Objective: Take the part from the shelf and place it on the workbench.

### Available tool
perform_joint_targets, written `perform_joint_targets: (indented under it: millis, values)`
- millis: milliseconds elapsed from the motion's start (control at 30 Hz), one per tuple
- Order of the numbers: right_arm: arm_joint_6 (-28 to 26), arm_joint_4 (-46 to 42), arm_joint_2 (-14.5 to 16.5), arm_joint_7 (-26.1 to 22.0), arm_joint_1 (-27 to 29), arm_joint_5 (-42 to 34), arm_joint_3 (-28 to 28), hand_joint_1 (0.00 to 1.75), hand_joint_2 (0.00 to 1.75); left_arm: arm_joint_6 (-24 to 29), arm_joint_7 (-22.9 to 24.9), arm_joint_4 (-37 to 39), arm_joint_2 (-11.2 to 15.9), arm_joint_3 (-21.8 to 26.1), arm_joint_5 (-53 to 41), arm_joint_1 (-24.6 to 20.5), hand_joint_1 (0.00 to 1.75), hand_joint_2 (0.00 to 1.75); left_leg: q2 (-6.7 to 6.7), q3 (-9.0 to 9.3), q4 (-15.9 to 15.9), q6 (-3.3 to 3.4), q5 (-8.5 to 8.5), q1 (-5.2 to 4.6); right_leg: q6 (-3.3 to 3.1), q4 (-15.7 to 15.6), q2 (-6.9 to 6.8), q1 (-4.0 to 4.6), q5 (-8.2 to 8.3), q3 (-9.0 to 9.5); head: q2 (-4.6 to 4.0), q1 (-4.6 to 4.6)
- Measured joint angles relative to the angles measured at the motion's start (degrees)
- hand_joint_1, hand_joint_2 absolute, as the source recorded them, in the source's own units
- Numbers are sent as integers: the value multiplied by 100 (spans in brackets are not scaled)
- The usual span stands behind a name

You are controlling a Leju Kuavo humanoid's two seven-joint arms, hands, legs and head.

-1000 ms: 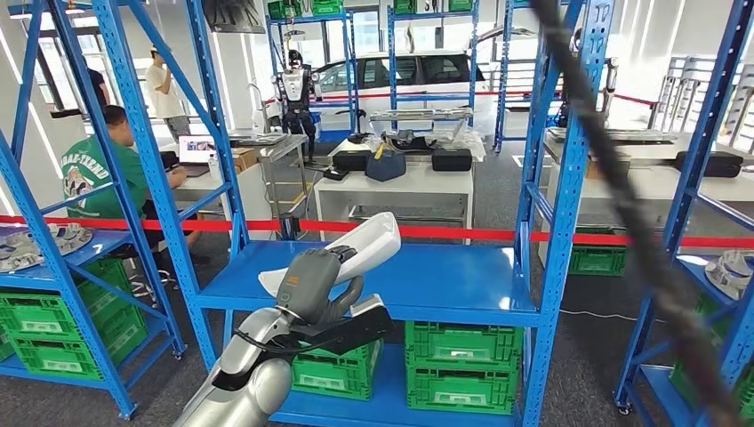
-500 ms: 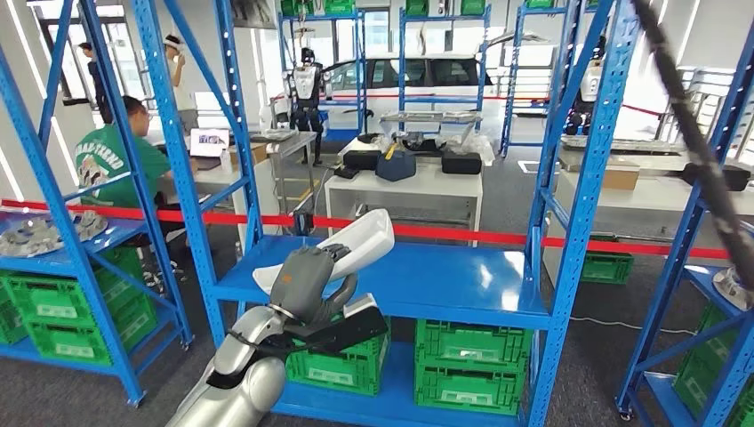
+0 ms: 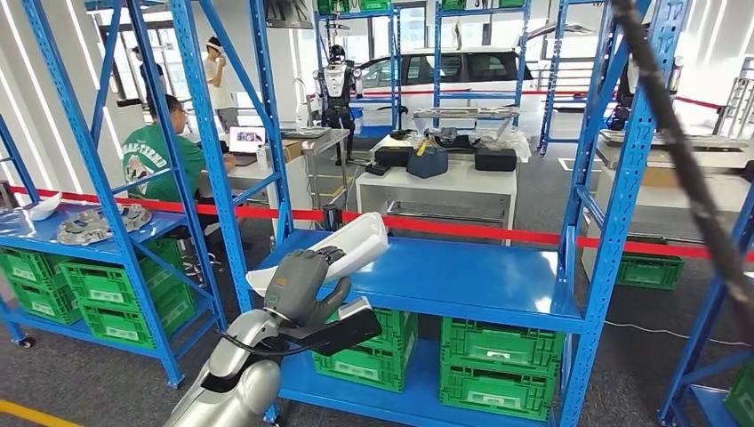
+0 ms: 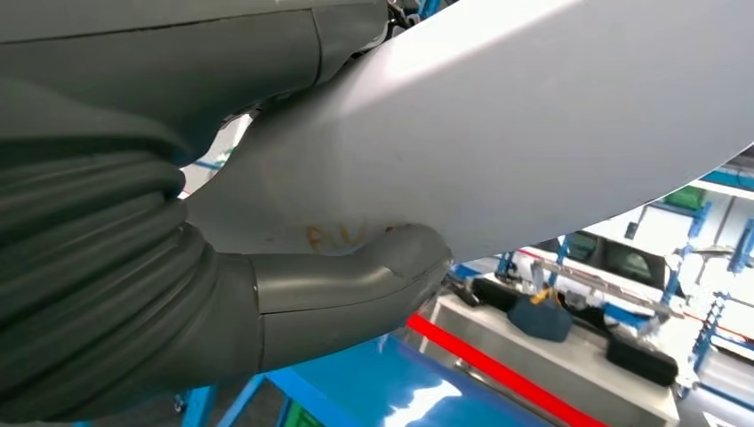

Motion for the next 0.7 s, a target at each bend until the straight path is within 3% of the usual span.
perform_joint_targets:
  millis: [67, 133, 167, 200, 267, 333, 400, 433, 500, 533, 600, 633, 667, 700]
  values:
    - [9, -1, -3, 0, 10, 3, 2, 0, 0, -8, 34, -5, 7, 1, -12, -13, 175, 175, 177, -357, 750, -65, -342, 35, -16, -6, -111, 0, 1, 0, 0, -7]
    - [18, -1, -3, 0, 11, 12, 4, 0, 0, -12, 54, -5, 11, 1, -28, -6, 175, 175, 232, -553, 1161, -99, -422, 80, -15, -5, -231, -3, -1, 0, 0, -8]
    - [21, -1, -3, 0, 8, 16, 5, 0, 0, -12, 54, -9, 16, 3, -34, -5, 175, 175, 253, -483, 1025, -101, -303, 95, -12, -5, -289, -4, -3, 3, 0, -8]
    - [23, -1, -3, 0, 6, 18, 5, 0, 0, -9, 49, -19, 21, 6, -40, -6, 175, 175, 311, -300, 675, -91, -115, 100, -7, -5, -346, -4, -6, 9, 0, -8]
    - [28, -1, -3, 0, 7, 18, 6, 0, 0, -1, 24, -55, 22, 15, -60, -19, 175, 175, 573, 123, -144, -38, 166, 65, 26, -7, -456, 12, -16, 27, 0, -7]
    - [36, 0, -5, -1, 6, 17, 7, 0, 0, 10, -14, -84, 17, 24, -82, -34, 175, 175, 703, 283, -486, 29, 229, 15, 92, -22, -562, 35, -16, 46, 0, -4]
    - [49, 1, -4, 0, 1, 16, 8, 0, 0, 18, -33, -96, 21, 33, -109, -40, 175, 175, 558, 276, -519, 101, 271, 3, 168, -60, -681, 36, -13, 81, 1, -2]
    - [55, 1, -2, 0, -1, 16, 8, 0, 0, 20, -32, -101, 24, 37, -120, -44, 175, 175, 487, 290, -557, 139, 301, 12, 199, -47, -654, 24, -41, 96, 1, 1]
    - [64, 1, -2, -1, 2, 11, 8, 0, 0, 12, -13, -112, 7, 51, -135, -68, 175, 175, 360, 324, -629, 217, 362, 44, 233, 266, -381, 9, -262, -14, 1, 9]
    - [67, 1, -6, -2, 8, 9, 8, 0, 0, -6, -3, -113, -10, 57, -148, -75, 175, 175, 296, 319, -636, 240, 374, 46, 237, 607, -191, 11, -443, -164, 1, 13]
    - [70, 1, -15, -1, 25, 8, 8, 0, 0, -51, 9, -107, -38, 64, -186, -63, 175, 175, 149, 299, -620, 264, 381, 39, 233, 1343, -5, 45, -730, -535, 1, 19]
    - [73, 1, -18, 0, 30, 9, 8, 0, 0, -71, 9, -101, -42, 65, -201, -52, 175, 175, 73, 291, -606, 267, 380, 34, 225, 1508, 19, 63, -734, -637, 1, 20]
    - [76, 1, -19, 0, 32, 9, 8, 0, 0, -84, 8, -97, -43, 66, -210, -45, 175, 175, 2, 286, -586, 265, 377, 32, 213, 1445, 30, 75, -623, -628, 1, 21]
    - [79, 1, -20, 0, 31, 9, 8, 0, 0, -92, 8, -95, -44, 67, -211, -45, 175, 175, -66, 283, -559, 259, 369, 32, 200, 1152, 49, 78, -423, -505, 1, 21]
